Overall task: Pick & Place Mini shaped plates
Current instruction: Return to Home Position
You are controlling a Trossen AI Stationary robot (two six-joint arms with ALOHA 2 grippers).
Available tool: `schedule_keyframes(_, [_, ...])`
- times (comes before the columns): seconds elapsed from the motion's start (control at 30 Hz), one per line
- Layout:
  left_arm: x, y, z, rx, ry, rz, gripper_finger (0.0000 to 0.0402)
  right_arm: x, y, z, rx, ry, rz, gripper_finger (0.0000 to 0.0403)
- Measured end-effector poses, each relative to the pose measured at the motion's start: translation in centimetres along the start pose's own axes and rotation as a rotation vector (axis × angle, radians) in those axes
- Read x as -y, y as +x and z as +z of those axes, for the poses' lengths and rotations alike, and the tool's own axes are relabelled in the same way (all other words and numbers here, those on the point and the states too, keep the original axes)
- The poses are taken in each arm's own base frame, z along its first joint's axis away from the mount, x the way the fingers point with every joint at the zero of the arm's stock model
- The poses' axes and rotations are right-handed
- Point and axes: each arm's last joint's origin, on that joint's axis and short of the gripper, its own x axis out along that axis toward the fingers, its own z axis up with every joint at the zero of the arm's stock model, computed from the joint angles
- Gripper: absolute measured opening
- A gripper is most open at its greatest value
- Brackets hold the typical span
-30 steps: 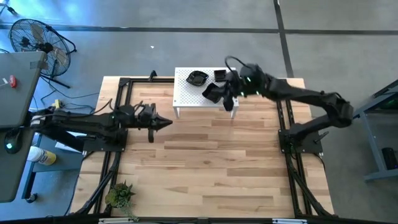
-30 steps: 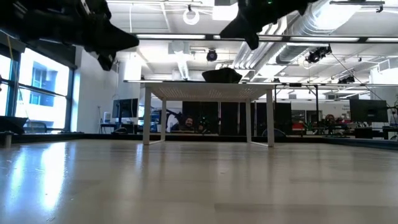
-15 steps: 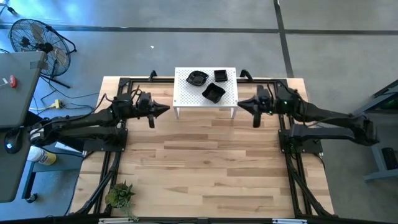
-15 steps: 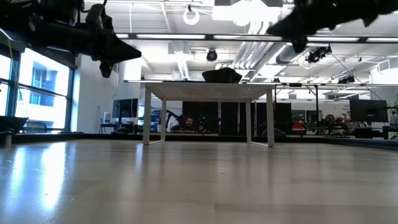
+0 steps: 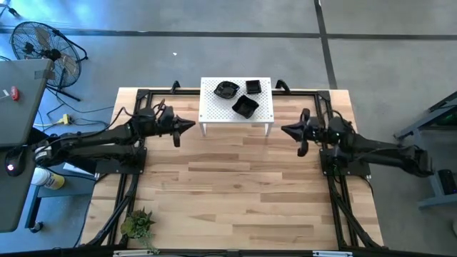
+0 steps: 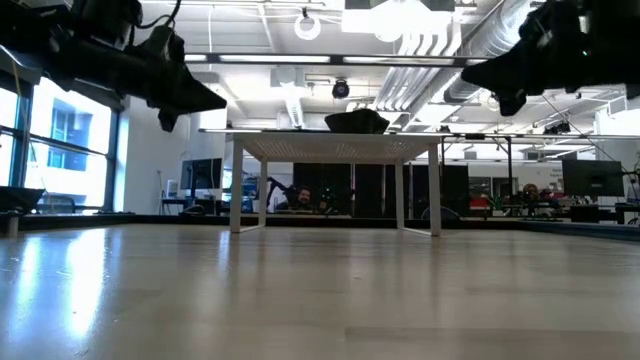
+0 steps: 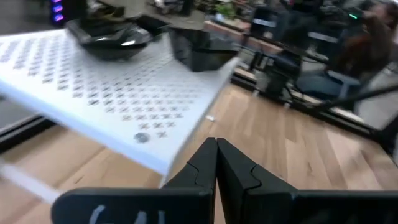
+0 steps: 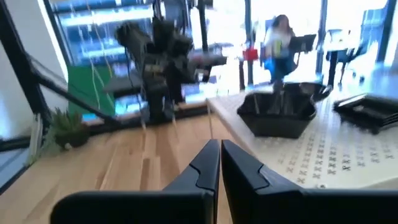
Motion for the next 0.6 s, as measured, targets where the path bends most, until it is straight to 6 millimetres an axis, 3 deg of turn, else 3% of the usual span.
schedule_keyframes(0.23, [0.5, -1.2, 0.5, 0.017, 0.104, -0.073, 0.0001, 0.1, -2.0, -3.2, 0.093, 0.012, 0.008, 0.0012])
schedule_keyframes(0.5, [0.7, -3.3, 0.7, 0.039, 0.134, -0.032, 0.0001, 0.0, -3.0, -3.3, 0.095, -0.047, -0.003, 0.0012])
schedule_keyframes(0.6, [0.5, -3.7, -0.3, 0.085, 0.132, -0.018, 0.0001, 0.0, -3.2, -3.5, 0.080, -0.046, -0.015, 0.0012])
